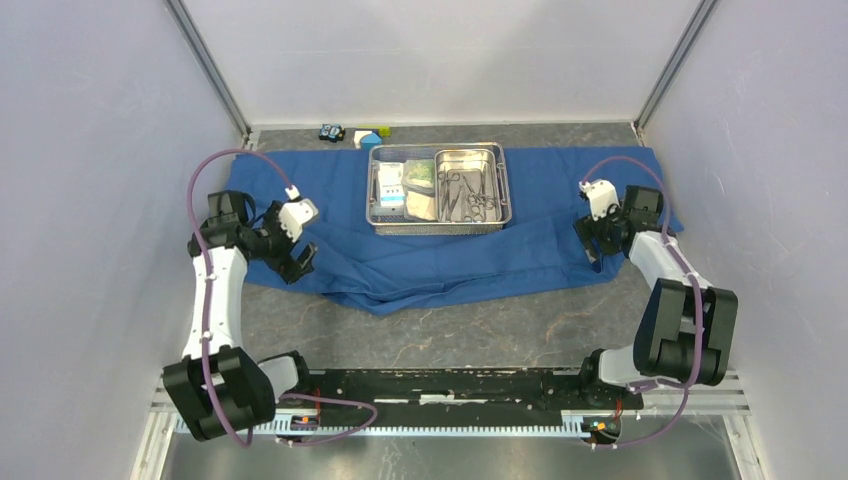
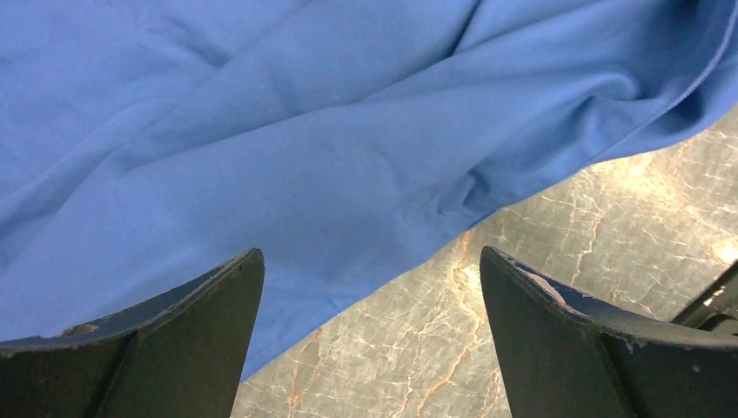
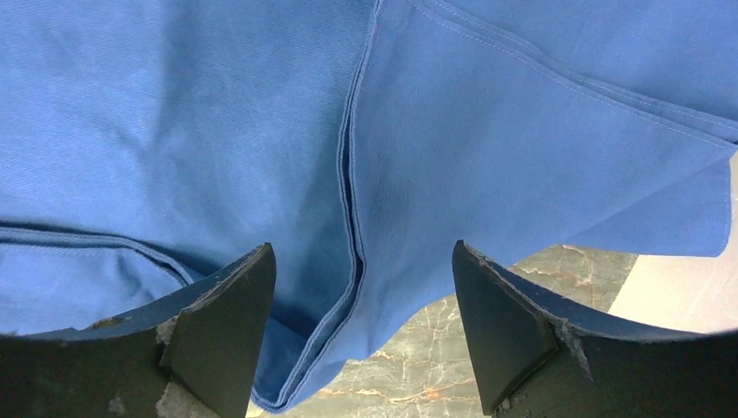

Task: Open and lay out the surgical kit
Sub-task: Smooth out the surgical kit at the center of the board.

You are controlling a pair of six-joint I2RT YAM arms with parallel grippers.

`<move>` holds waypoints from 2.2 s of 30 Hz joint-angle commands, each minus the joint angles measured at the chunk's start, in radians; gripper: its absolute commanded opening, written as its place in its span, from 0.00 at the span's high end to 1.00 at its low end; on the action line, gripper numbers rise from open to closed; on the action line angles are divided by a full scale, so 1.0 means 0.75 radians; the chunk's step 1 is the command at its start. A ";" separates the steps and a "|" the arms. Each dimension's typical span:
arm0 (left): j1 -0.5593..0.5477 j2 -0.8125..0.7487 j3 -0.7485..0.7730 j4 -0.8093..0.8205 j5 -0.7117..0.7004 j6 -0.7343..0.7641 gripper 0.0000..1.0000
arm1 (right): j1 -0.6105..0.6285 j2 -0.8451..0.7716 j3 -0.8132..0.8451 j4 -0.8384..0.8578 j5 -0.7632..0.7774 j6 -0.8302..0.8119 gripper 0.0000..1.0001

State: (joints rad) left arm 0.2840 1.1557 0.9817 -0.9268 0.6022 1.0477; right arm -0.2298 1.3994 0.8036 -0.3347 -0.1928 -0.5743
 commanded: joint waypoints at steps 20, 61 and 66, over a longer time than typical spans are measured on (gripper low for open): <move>-0.524 -0.230 -0.217 -0.192 0.171 0.357 0.00 | -0.004 -0.117 0.109 -0.010 0.235 0.143 1.00; -0.607 -0.185 -0.432 -0.057 -0.585 0.883 0.09 | -0.191 -0.049 0.320 -0.116 0.100 0.222 1.00; -0.608 -0.060 -0.428 0.025 -0.596 0.882 0.16 | -0.193 0.003 0.356 -0.118 0.072 0.216 1.00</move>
State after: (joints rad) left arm -0.1761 1.0668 0.6281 -0.9443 0.1589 1.6375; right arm -0.3622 1.3872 1.0054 -0.4660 -0.1234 -0.3901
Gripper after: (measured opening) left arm 0.854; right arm 0.025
